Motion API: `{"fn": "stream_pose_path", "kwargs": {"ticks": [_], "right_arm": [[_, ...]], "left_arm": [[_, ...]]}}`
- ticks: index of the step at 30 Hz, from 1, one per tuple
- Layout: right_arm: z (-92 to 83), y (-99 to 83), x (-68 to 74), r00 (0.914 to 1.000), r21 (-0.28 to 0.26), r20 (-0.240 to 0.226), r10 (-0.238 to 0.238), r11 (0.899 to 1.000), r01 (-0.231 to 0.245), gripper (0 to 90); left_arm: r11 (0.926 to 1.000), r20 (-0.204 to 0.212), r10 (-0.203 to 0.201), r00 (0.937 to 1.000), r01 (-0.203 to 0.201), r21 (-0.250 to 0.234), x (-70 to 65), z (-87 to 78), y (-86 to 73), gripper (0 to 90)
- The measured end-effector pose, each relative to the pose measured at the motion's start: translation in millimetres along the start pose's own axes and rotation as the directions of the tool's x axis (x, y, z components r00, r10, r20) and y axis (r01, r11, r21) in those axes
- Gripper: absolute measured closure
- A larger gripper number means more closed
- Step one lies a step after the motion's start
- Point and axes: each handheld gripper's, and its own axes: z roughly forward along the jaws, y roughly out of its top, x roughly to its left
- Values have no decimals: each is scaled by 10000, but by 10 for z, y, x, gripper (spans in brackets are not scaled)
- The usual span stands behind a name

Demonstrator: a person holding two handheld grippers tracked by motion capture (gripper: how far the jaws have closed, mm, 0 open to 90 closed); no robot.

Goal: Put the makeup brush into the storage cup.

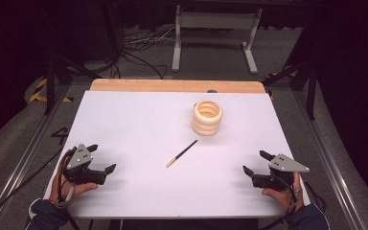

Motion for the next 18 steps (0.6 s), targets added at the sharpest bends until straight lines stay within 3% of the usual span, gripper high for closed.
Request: {"fn": "stream_pose_path", "kwargs": {"ticks": [9,18], "right_arm": [[-11,165,13,9984,217,-352,-453,9987,461,128],[78,412,56,9899,390,-821,-1156,9921,1191,115]], "left_arm": [[9999,135,26,9999,-28,134,-14,20,-3,56],[9998,131,-21,9999,18,182,-24,25,-6,62]]}}
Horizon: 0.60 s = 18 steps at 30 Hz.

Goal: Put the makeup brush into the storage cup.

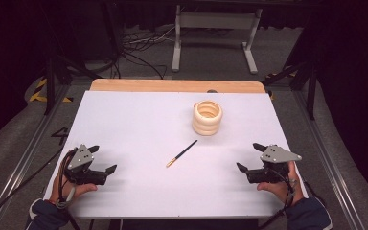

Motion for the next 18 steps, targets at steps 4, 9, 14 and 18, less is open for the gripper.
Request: {"fn": "stream_pose_path", "kwargs": {"ticks": [4,9,14,18], "right_arm": [[78,89,-5,9995,108,-192,-267,9996,269,116],[176,163,18,9975,266,-421,-563,9980,575,117],[245,245,64,9940,369,-653,-874,9953,899,127],[290,344,106,9900,359,-871,-1113,9927,1148,127]], "left_arm": [[10000,41,40,10000,-40,37,-12,1,1,62],[10000,94,66,9999,-67,51,-19,12,-2,61],[9999,103,95,9999,-96,137,-15,12,-5,61],[9999,115,79,9999,-80,112,-22,10,-3,62]]}}
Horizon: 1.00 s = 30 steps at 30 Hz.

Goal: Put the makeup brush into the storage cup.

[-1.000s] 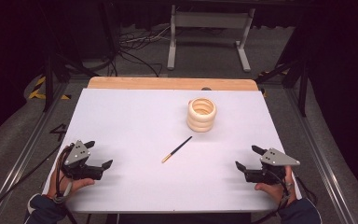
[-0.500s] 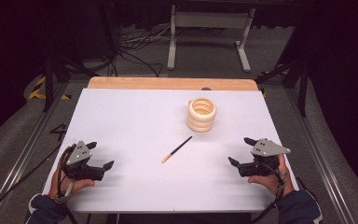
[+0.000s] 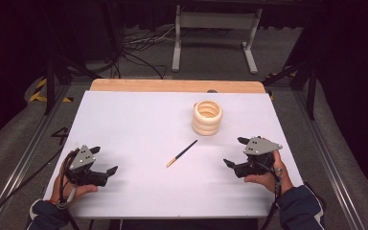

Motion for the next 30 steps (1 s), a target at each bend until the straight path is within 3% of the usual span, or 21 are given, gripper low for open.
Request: {"fn": "stream_pose_path", "kwargs": {"ticks": [13,30], "right_arm": [[217,281,99,9924,309,-684,-1023,9940,1046,184],[315,361,138,9866,231,-969,-1313,9907,1341,202]], "left_arm": [[9999,11,123,9999,-123,84,-9,3,-2,55],[9998,204,186,9996,-188,75,-44,2,18,59]]}}
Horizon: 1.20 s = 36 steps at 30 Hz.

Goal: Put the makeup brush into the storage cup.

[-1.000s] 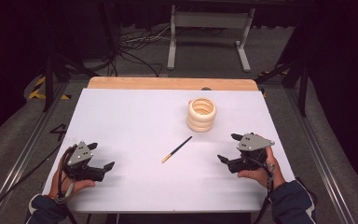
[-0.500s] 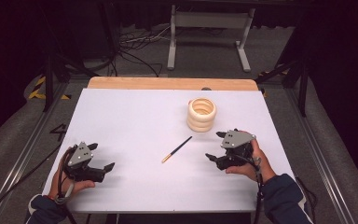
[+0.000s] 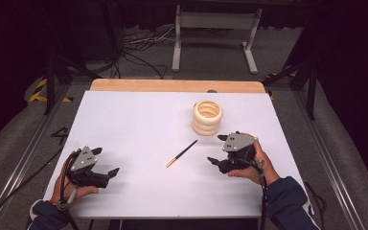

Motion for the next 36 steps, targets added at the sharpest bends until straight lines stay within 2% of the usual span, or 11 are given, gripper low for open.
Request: {"fn": "stream_pose_path", "kwargs": {"ticks": [9,19,23,29,32,36], "right_arm": [[88,116,24,9981,306,-279,-540,9980,549,214],[177,284,51,9926,535,-637,-1035,9928,1070,273],[262,368,104,9861,716,-878,-1411,9865,1475,281],[330,445,136,9809,775,-1079,-1621,9823,1708,284],[394,500,167,9750,950,-1212,-1860,9756,1979,285],[437,525,181,9715,1071,-1339,-1955,9717,2103,289]], "left_arm": [[10000,103,-34,9999,34,-14,-4,-1,-4,59],[10000,180,-43,9998,43,-3,-4,0,-11,64],[10000,162,-60,9999,60,-26,-6,-7,-10,64],[10000,203,-18,9998,18,-13,-7,-5,-7,64],[10000,223,-40,9997,39,48,-8,1,-11,64],[10000,248,-18,9997,16,82,-4,4,-15,64]]}}
